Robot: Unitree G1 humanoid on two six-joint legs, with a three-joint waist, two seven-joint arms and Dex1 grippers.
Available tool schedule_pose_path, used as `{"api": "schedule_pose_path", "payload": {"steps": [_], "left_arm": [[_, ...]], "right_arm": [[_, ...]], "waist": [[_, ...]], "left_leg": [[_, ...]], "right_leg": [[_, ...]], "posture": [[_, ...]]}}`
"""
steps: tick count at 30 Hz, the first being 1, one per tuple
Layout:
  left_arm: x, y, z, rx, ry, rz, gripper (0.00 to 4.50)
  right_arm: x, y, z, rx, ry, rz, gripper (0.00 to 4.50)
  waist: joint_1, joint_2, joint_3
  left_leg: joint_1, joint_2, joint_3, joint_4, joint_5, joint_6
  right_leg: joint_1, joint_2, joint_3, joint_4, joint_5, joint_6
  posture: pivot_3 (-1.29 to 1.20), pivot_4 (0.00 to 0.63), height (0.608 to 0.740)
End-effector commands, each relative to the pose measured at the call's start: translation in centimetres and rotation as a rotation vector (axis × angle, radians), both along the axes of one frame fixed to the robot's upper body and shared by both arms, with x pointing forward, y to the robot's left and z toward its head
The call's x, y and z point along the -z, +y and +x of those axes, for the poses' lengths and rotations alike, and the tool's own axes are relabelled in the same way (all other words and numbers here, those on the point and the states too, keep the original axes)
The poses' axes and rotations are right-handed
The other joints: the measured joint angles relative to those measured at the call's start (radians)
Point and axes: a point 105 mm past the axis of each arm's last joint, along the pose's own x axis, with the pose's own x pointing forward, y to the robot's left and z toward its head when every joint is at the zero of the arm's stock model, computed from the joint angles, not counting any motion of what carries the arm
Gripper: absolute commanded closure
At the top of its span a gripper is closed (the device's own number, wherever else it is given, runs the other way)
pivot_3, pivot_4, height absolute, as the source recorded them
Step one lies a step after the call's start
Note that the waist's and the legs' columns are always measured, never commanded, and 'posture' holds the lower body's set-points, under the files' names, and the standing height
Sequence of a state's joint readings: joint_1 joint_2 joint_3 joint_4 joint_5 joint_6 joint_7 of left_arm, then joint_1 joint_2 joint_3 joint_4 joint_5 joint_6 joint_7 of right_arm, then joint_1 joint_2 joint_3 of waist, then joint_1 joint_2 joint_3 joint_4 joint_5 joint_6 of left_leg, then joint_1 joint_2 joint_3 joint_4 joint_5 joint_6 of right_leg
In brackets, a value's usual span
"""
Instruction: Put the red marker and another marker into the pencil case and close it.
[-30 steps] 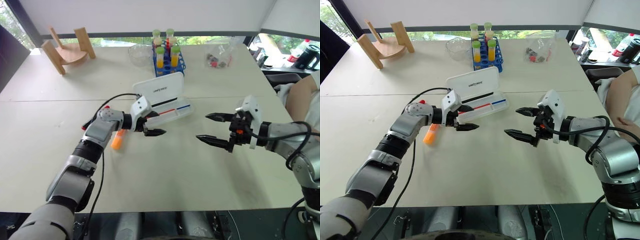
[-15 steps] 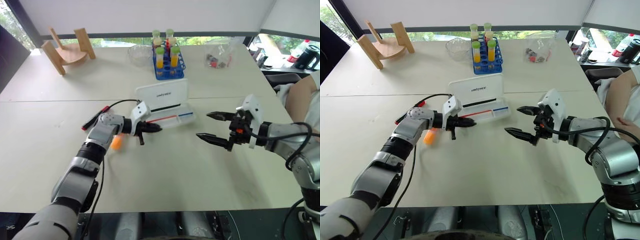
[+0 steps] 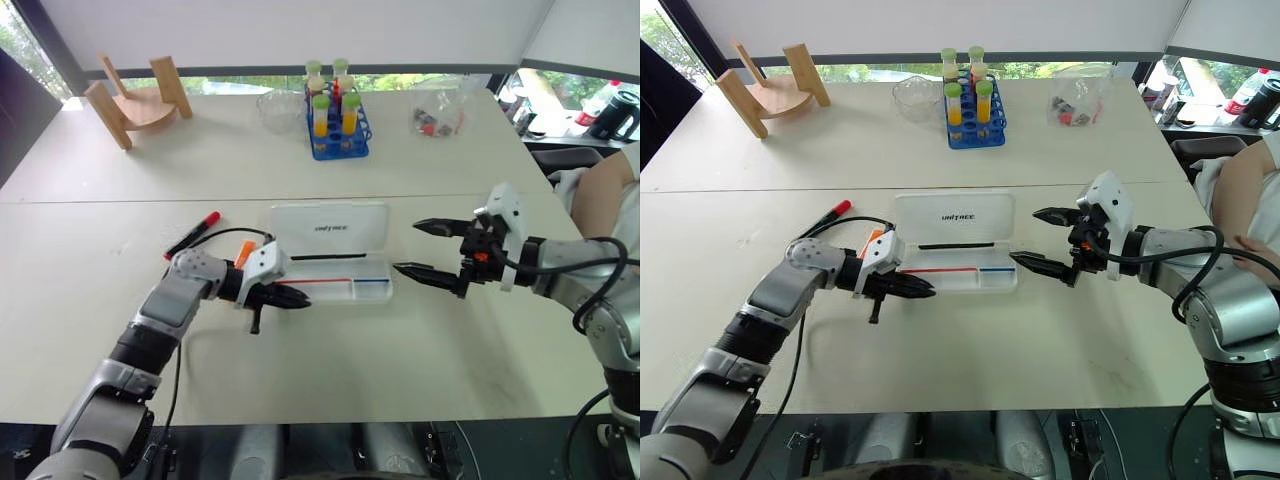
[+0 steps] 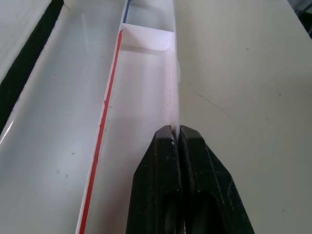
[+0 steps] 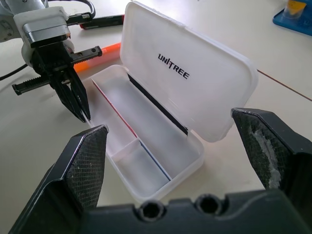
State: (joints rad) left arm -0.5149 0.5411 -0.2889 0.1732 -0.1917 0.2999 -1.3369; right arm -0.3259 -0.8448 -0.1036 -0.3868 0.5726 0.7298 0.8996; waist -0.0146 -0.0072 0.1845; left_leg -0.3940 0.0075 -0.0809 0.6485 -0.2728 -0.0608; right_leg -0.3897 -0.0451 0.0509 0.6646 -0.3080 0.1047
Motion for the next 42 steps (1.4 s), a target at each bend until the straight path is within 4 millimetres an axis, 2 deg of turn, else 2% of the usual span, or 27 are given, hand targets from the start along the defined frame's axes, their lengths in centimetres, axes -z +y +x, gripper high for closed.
{"api": "schedule_pose_path", "payload": {"steps": [1,4,7,11,15,18,19,20,22,23,25,28,33,37,42], "left_arm": [[0.3,-0.2,0.2,-0.022,0.002,0.011,4.47],[-0.4,-0.2,0.6,-0.06,0.015,-0.02,3.56],[-2.0,-0.1,0.5,-0.072,0.002,-0.064,2.13],[-6.1,0.9,-0.4,-0.111,-0.052,-0.162,0.04],[-10.8,4.1,-1.8,-0.254,-0.069,-0.283,0.04],[-12.9,8.2,-1.6,-0.474,-0.125,-0.331,0.04],[-13.2,9.0,-1.5,-0.517,-0.137,-0.334,0.04],[-13.3,10.7,-1.1,-0.611,-0.164,-0.335,0.04],[-12.7,16.8,0.8,-0.929,-0.256,-0.278,0.04],[-12.3,19.0,1.2,-1.031,-0.29,-0.248,0.04],[-11.5,20.8,1.6,-1.114,-0.3,-0.225,0.04],[-8.0,21.7,2.7,-1.151,-0.246,-0.166,0.04],[-3.4,20.3,5.4,-1.095,-0.174,-0.128,0.04],[-1.9,19.3,7.2,-1.05,-0.154,-0.107,0.04],[-1.4,18.3,8.6,-0.993,-0.148,-0.086,0.04]], "right_arm": [[-1.0,0.1,0.1,-0.015,-0.039,-0.008,0.0],[-1.1,0.2,0.2,-0.021,-0.041,-0.007,0.0],[-1.2,0.3,0.3,-0.028,-0.042,-0.008,0.0],[-1.2,0.4,0.4,-0.035,-0.041,-0.011,0.0],[-1.2,0.4,0.6,-0.043,-0.039,-0.011,0.0],[-1.2,0.5,0.8,-0.052,-0.041,-0.011,0.0],[-1.2,0.5,0.8,-0.053,-0.041,-0.011,0.0],[-1.2,0.5,0.9,-0.055,-0.042,-0.01,0.0],[-1.3,0.6,1.0,-0.062,-0.044,-0.008,0.0],[-1.3,0.7,1.1,-0.066,-0.044,-0.009,0.0],[-1.3,0.8,1.2,-0.073,-0.045,-0.011,0.0],[-1.4,1.0,1.5,-0.082,-0.054,-0.016,0.0],[-1.9,0.8,1.8,-0.086,-0.064,-0.022,0.0],[-2.0,0.5,1.3,-0.084,-0.04,-0.016,0.0],[-1.6,0.6,-1.2,-0.159,0.038,-0.012,0.0]], "waist": [[0.0,0.0,0.0],[0.0,0.0,0.0],[0.0,0.0,0.0],[-0.005,0.0,0.0],[-0.007,0.0,0.0],[-0.006,0.0,0.001],[-0.005,0.0,0.001],[-0.005,0.0,0.001],[-0.003,0.0,0.001],[-0.003,0.0,0.001],[-0.003,0.0,0.001],[0.004,0.0,0.001],[0.006,-0.001,0.001],[0.002,-0.003,0.001],[0.0,-0.003,0.001]], "left_leg": [[0.0,0.0,0.0,0.0,0.0,0.0],[0.0,0.0,0.0,0.0,0.0,0.0],[0.0,0.0,0.0,0.0,0.0,0.0],[0.0,0.001,0.0,0.0,0.0,0.0],[0.0,0.002,0.0,-0.001,0.0,0.0],[0.0,0.003,-0.001,0.0,0.0,0.0],[0.001,0.003,-0.001,0.0,0.0,0.0],[0.001,0.002,-0.001,0.0,0.0,0.0],[0.001,0.002,0.0,0.0,0.0,0.0],[0.001,0.002,0.0,0.0,0.0,0.0],[0.002,0.002,0.0,0.0,0.0,0.0],[0.001,0.001,0.001,-0.001,0.0,0.0],[0.001,0.0,0.001,0.0,0.0,0.0],[0.0,0.0,0.0,0.0,0.0,0.0],[-0.001,0.0,0.0,-0.001,0.0,0.0]], "right_leg": [[0.0,0.0,0.0,0.0,0.0,0.0],[0.0,0.0,0.0,0.0,0.0,0.0],[0.0,0.0,0.0,0.0,0.0,0.0],[-0.001,0.0,0.0,0.0,0.0,0.0],[-0.001,0.001,0.0,0.0,0.0,0.0],[-0.001,0.001,0.0,0.001,0.0,0.0],[-0.001,0.001,0.0,0.001,0.0,0.0],[-0.001,0.0,0.0,0.001,0.0,0.0],[0.0,0.0,0.0,0.0,0.0,0.0],[0.0,0.0,0.0,0.001,0.0,0.0],[0.0,0.001,0.0,0.0,0.0,0.0],[0.0,0.0,0.0,0.0,0.0,0.0],[0.0,-0.002,-0.001,0.0,0.0,0.0],[-0.001,-0.001,-0.001,0.0,0.0,0.0],[-0.002,-0.001,-0.001,0.0,0.0,0.0]], "posture": [[0.0,0.15,0.74],[0.0,0.15,0.74],[0.0,0.15,0.74],[0.0,0.15,0.74],[0.0,0.15,0.74],[0.0,0.15,0.74],[0.0,0.15,0.74],[0.0,0.15,0.74],[0.0,0.15,0.74],[0.0,0.15,0.74],[0.0,0.15,0.74],[0.0,0.15,0.74],[0.0,0.15,0.74],[0.0,0.15,0.74],[0.0,0.15,0.74]]}}
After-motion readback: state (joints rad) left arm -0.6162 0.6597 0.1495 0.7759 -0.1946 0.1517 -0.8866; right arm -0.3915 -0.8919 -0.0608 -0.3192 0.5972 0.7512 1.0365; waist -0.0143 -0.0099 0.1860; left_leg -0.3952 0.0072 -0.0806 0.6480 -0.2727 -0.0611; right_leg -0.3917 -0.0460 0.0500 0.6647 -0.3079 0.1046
